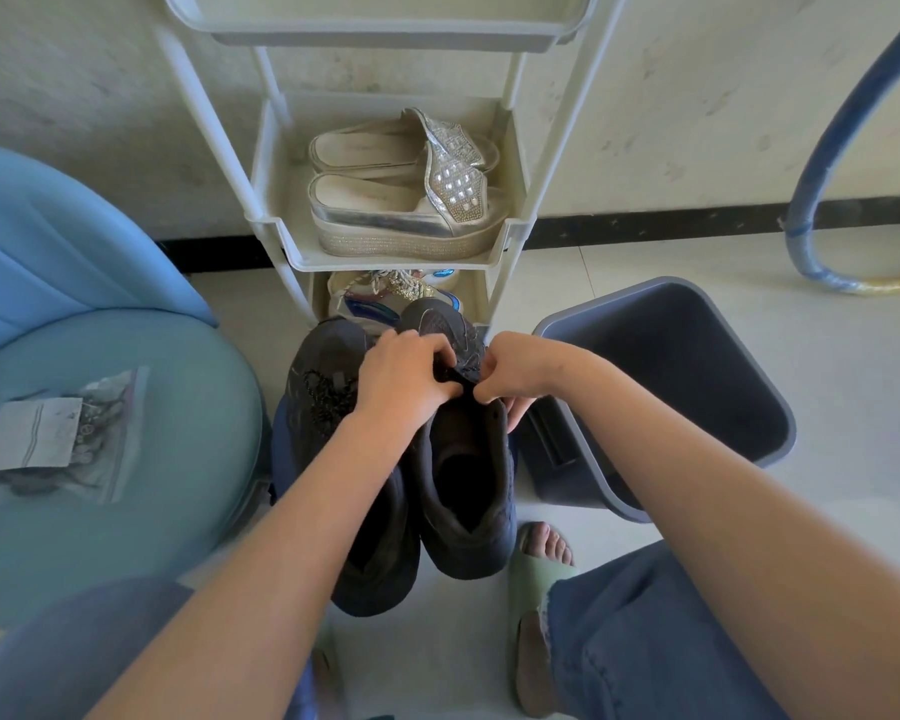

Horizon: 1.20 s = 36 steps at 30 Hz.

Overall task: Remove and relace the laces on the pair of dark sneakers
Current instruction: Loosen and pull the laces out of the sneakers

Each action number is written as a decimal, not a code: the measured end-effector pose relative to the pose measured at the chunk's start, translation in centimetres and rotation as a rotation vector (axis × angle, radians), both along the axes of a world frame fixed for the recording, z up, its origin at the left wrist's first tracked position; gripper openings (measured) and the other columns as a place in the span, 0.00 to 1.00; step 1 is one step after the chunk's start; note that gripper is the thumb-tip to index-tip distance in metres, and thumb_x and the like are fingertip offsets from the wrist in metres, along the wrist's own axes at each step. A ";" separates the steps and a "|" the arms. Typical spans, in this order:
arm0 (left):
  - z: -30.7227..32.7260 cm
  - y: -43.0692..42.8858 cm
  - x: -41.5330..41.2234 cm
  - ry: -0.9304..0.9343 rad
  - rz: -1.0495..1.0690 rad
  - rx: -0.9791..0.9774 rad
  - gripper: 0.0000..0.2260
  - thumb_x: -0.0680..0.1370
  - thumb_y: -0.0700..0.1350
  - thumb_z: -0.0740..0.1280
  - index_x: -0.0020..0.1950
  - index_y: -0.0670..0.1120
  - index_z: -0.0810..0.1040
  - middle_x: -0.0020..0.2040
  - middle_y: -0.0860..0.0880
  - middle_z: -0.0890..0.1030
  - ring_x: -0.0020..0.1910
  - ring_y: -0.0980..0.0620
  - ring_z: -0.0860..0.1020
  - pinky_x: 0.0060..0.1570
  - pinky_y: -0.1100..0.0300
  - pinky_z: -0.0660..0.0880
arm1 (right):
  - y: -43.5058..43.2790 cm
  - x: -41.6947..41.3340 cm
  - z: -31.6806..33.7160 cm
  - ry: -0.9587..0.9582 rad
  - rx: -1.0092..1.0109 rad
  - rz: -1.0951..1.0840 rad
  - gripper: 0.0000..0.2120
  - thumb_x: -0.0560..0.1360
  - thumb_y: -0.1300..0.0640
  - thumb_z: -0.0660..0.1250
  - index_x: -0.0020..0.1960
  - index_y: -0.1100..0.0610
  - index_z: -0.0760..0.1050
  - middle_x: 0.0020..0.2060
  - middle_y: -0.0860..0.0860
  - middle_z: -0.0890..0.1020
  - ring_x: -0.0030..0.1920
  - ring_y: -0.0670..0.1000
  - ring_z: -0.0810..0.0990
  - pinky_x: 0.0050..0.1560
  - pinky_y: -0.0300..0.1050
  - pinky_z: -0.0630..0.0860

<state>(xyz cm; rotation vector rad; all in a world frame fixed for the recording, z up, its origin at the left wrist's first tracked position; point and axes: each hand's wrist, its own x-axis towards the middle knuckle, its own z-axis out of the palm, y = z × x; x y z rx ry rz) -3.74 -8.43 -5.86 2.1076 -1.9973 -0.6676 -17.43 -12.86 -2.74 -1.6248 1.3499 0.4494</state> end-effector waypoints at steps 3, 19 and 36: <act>0.3 -0.2 -0.2 -0.152 -0.111 -0.090 0.09 0.74 0.54 0.69 0.54 0.56 0.80 0.51 0.50 0.75 0.58 0.48 0.70 0.49 0.57 0.67 | 0.0 0.0 0.0 0.003 0.009 0.010 0.05 0.74 0.62 0.64 0.46 0.65 0.74 0.43 0.63 0.84 0.44 0.58 0.85 0.57 0.52 0.79; 1.9 -0.6 -1.2 1.182 0.689 0.114 0.05 0.83 0.42 0.55 0.49 0.44 0.67 0.33 0.47 0.72 0.26 0.52 0.73 0.37 0.56 0.76 | -0.1 0.0 -0.2 -0.004 0.039 -0.036 0.08 0.75 0.62 0.64 0.48 0.67 0.76 0.43 0.62 0.85 0.43 0.57 0.85 0.54 0.49 0.80; 1.8 -0.2 0.9 -0.096 -0.145 0.134 0.08 0.76 0.54 0.67 0.50 0.53 0.81 0.51 0.49 0.78 0.52 0.48 0.77 0.44 0.58 0.69 | -0.1 -0.1 -0.4 -0.012 0.050 -0.049 0.05 0.75 0.63 0.64 0.46 0.66 0.74 0.44 0.64 0.84 0.44 0.60 0.85 0.53 0.51 0.80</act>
